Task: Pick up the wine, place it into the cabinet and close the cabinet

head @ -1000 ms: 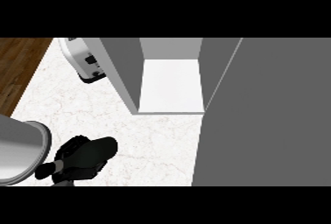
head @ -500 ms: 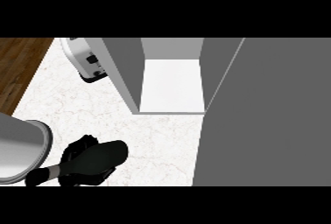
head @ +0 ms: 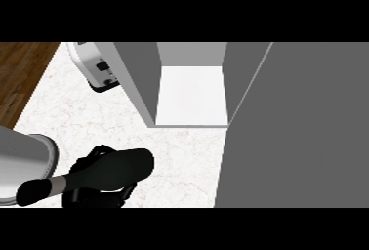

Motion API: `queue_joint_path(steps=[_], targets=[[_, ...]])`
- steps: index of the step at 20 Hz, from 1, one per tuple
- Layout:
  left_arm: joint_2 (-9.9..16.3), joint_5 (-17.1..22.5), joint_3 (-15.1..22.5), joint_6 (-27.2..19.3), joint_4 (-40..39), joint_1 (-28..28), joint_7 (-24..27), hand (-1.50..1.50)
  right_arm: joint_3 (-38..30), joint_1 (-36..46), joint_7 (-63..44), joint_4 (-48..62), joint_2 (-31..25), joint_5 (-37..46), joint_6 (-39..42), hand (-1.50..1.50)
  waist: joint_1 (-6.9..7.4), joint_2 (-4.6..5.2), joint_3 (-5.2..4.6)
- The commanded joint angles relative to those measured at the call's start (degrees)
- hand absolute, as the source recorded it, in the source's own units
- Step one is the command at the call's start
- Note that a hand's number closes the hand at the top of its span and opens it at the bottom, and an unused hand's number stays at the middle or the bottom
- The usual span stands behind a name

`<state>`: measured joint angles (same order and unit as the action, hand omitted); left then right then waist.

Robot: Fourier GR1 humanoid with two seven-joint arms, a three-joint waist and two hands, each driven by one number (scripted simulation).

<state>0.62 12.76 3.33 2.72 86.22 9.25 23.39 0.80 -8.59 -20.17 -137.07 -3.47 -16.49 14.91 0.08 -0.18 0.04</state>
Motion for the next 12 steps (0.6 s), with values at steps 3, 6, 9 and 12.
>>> queue_joint_path(steps=[3, 6, 9, 12], targets=[[-0.6, -1.69, 6.51, -6.46, 8.0, 1.3, -4.54, 1.5, -2.78, -4.56, 0.09, -6.0, -0.93, -4.42, 1.89, -1.5, -0.33, 0.06, -0.01], [-0.61, -1.86, 8.52, -10.19, 12.68, -1.28, -9.82, 1.5, -3.68, 1.22, -3.32, -4.22, -1.53, -3.45, -0.93, -1.5, -0.15, 0.1, -0.03], [-0.62, -1.58, 13.99, -19.34, 7.17, -9.69, -10.15, 1.5, -6.12, 0.0, -1.25, -3.31, -2.33, -6.03, 0.81, -1.5, -0.65, 0.14, -0.02], [-0.62, -1.89, 15.57, -20.15, 11.63, -9.0, -14.78, 1.5, -5.51, 1.35, -4.32, -5.61, -1.59, -4.86, -1.66, -1.5, -0.36, 0.1, -0.04]])
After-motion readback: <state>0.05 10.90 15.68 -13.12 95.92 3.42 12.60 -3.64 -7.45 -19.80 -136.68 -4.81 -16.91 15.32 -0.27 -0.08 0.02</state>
